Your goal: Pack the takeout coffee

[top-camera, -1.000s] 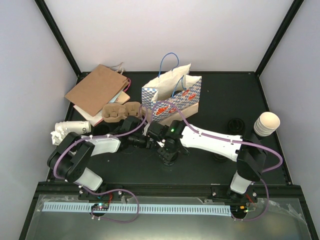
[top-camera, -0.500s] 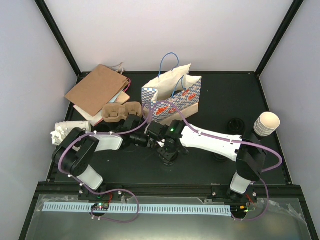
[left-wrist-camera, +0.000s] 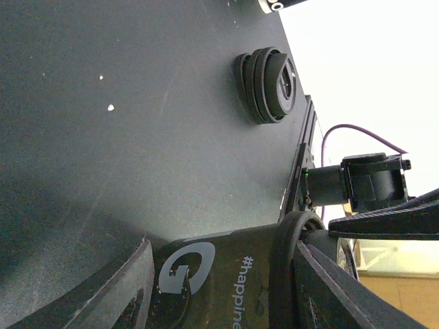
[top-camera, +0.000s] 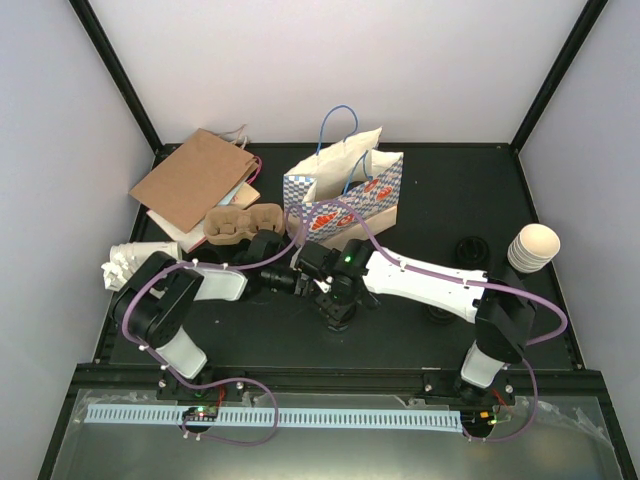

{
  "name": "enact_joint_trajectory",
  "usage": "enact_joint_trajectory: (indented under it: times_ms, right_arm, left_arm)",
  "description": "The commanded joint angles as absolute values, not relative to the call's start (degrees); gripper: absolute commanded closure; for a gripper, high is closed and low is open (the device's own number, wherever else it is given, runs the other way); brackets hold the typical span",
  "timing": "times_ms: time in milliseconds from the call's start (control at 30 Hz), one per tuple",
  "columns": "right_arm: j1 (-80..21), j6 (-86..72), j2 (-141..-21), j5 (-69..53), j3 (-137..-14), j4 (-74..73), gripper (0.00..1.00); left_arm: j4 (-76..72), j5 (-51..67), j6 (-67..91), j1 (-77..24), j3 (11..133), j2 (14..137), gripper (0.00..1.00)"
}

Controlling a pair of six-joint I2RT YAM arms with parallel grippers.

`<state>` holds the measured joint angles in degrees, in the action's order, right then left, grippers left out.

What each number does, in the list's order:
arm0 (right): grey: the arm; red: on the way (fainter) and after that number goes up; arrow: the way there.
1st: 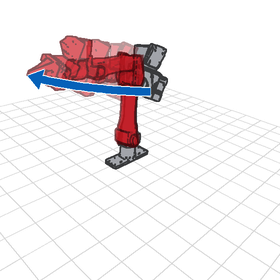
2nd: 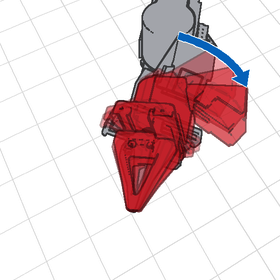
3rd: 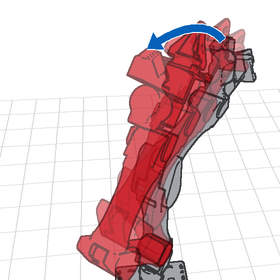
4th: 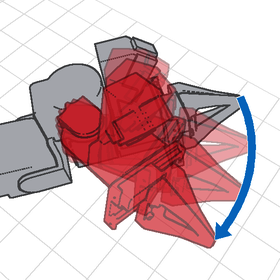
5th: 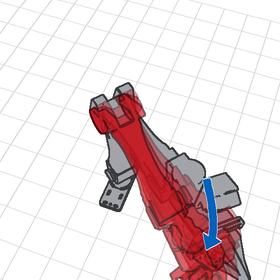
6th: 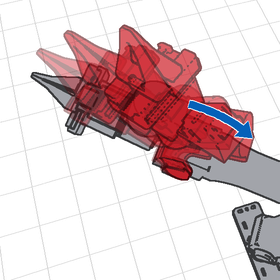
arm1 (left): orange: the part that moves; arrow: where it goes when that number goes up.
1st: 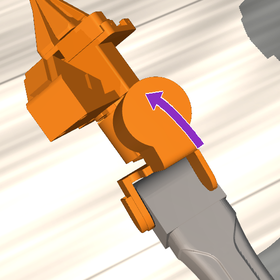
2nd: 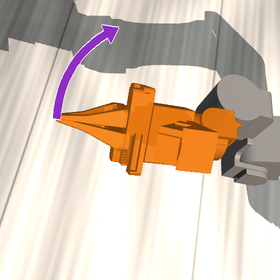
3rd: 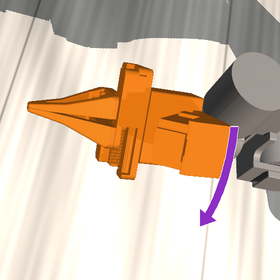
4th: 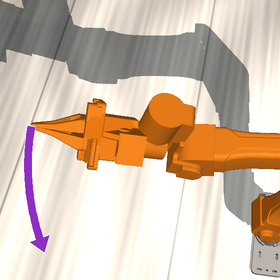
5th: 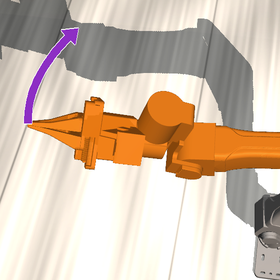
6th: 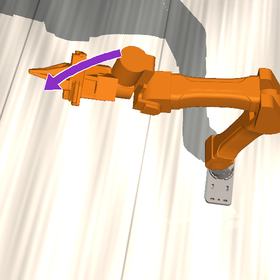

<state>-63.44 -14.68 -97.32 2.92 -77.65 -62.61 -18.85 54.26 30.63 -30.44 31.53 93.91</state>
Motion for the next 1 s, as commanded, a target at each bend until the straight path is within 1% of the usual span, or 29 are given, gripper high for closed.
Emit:
enact_joint_trajectory:
  times_ms: [0,233,333,467,567,700,767,833,967]
  right_arm:
    - [-64.5,-14.7,-105.0,-7.7,-71.4,-59.1,0.32]
    - [-63.8,-15.7,-105.3,-9.2,-69.9,-57.9,0.32]
    - [-63.7,-15.7,-104.7,-9.0,-70.5,-58.3,0.32]
    - [-63.7,-15.9,-103.8,-7.3,-71.4,-59.2,0.34]
    - [-63.6,-16.2,-103.5,-6.1,-71.6,-59.5,0.34]
    - [-63.6,-16.5,-103.4,-4.8,-72.2,-59.6,0.33]
    - [-63.6,-16.6,-103.4,-3.5,-73.1,-60.0,0.33]
    - [-63.6,-16.7,-103.3,-2.8,-74.0,-60.3,0.33]
    - [-63.6,-16.9,-103.2,-1.6,-75.6,-61.0,0.33]
  left_arm:
    - [-7.1,45.1,29.3,-32.1,25.2,100.2,0.44]
    - [-7.4,44.5,29.6,-32.1,24.4,99.4,0.45]
    - [-6.9,44.6,29.6,-32.0,24.9,98.0,0.47]
    - [-7.1,44.9,30.8,-32.1,24.9,91.8,0.48]
    - [-3.0,43.2,30.7,-32.0,26.5,85.7,0.45]
    - [2.7,41.4,29.3,-32.1,29.5,81.0,0.41]
    - [3.7,41.1,29.2,-32.0,30.1,78.6,0.36]
    - [4.2,40.7,29.4,-32.0,30.4,74.9,0.29]
    - [9.6,37.1,29.0,-31.0,31.5,68.0,0.23]
